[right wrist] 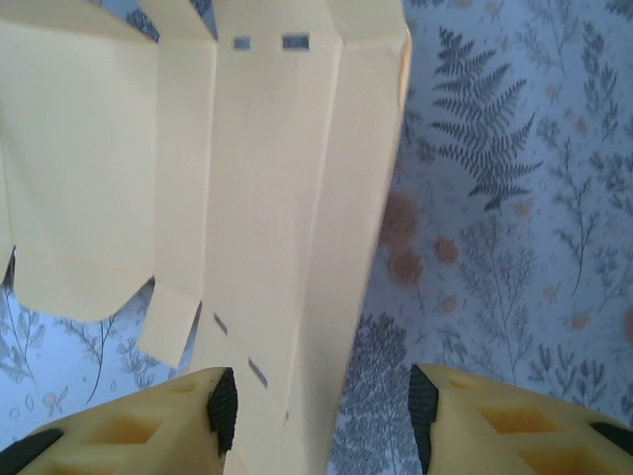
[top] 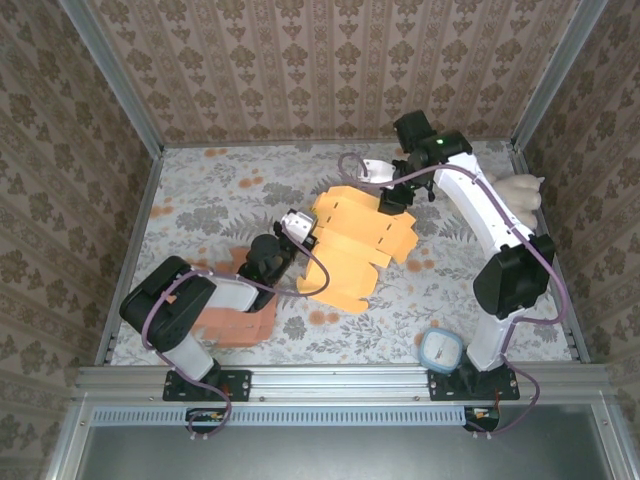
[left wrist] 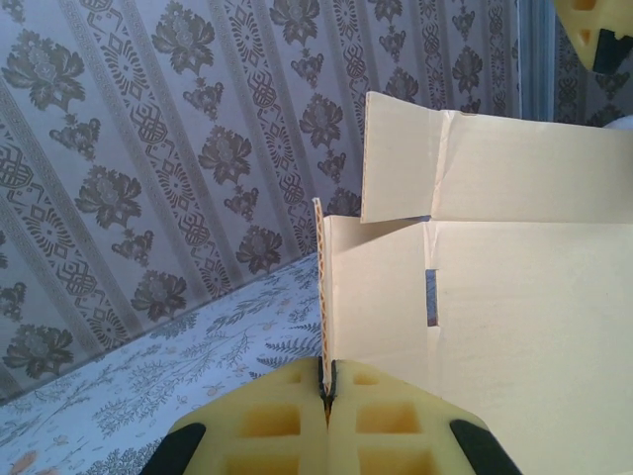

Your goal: Fold the paper box

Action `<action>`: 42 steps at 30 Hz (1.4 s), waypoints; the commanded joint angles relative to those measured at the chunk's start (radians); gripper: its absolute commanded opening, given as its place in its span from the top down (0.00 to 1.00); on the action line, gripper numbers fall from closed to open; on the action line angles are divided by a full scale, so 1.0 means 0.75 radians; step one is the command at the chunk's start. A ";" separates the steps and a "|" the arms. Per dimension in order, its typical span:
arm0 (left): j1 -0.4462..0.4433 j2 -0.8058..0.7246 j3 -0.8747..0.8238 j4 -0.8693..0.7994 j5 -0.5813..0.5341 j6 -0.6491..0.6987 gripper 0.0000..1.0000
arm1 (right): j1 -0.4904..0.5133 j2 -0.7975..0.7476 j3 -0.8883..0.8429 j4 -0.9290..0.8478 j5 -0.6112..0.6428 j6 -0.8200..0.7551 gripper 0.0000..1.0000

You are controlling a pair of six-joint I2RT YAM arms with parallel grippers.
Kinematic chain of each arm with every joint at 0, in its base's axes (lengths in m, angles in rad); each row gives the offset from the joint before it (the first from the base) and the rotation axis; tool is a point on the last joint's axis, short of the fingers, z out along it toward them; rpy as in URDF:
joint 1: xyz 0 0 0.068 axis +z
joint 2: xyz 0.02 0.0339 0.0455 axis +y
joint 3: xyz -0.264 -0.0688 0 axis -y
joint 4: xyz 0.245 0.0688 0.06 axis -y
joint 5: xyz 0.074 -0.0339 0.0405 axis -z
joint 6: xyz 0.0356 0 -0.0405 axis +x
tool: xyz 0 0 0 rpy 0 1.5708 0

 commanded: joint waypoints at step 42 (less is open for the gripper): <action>-0.031 -0.006 0.002 0.073 -0.034 0.034 1.00 | -0.087 0.036 -0.234 0.076 -0.152 0.007 0.72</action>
